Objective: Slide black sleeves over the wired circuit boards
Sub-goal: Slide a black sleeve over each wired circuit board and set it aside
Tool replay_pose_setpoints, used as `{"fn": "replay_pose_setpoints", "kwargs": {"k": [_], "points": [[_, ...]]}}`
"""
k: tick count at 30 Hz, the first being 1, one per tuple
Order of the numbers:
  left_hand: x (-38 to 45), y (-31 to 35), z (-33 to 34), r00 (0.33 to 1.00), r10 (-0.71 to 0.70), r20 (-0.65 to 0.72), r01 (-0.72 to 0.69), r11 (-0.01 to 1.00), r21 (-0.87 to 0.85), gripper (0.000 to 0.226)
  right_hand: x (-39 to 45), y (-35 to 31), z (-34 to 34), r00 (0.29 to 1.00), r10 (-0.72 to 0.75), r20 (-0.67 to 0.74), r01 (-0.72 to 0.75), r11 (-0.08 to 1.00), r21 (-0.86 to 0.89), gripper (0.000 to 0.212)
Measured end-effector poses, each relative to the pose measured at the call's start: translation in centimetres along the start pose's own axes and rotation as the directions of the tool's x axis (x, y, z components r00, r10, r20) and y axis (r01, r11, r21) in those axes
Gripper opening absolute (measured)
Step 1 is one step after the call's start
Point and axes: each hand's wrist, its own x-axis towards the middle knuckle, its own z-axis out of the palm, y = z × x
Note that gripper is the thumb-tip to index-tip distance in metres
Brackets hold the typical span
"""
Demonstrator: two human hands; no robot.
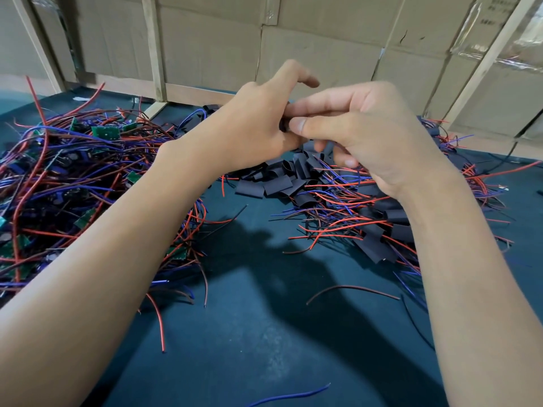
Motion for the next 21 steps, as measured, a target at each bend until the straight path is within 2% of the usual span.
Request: {"fn": "replay_pose_setpoints", "kwargs": {"k": [6, 11, 14, 16, 18, 21], "points": [[0.1, 0.2, 0.4, 1.0, -0.019, 0.007, 0.019, 1.0, 0.0, 0.059, -0.2, -0.3, 0.3, 0.994, -0.102, 0.033, 0.104, 0.991, -0.078, 0.018], [0.1, 0.6, 0.9, 0.995, -0.005, 0.096, 0.015, 0.995, -0.101, 0.083, -0.1, -0.1, 0.2, 0.996, -0.091, 0.003, 0.091, 0.989, -0.114, 0.017], [0.2, 0.9, 1.0, 0.994, 0.02, 0.111, -0.004, 0.99, -0.138, 0.094, -0.1, 0.0, -0.8, 0.995, -0.095, -0.01, 0.09, 0.968, -0.235, 0.022], [0.2, 1.0, 0.9, 0.991, 0.037, 0.126, -0.019, 0.989, -0.144, 0.1, -0.2, 0.0, -2.1, 0.995, -0.092, -0.044, 0.076, 0.956, -0.284, 0.025], [0.1, 0.8, 0.3, 0.989, -0.009, 0.147, 0.029, 0.99, -0.137, 0.101, -0.5, 0.0, -4.2, 0.989, -0.092, -0.114, 0.053, 0.95, -0.307, 0.025], [0.1, -0.1, -1.3, 0.981, -0.129, 0.148, 0.139, 0.989, -0.057, 0.086, -1.6, 0.4, -8.5, 0.97, -0.046, -0.237, -0.026, 0.955, -0.294, 0.018]]}}
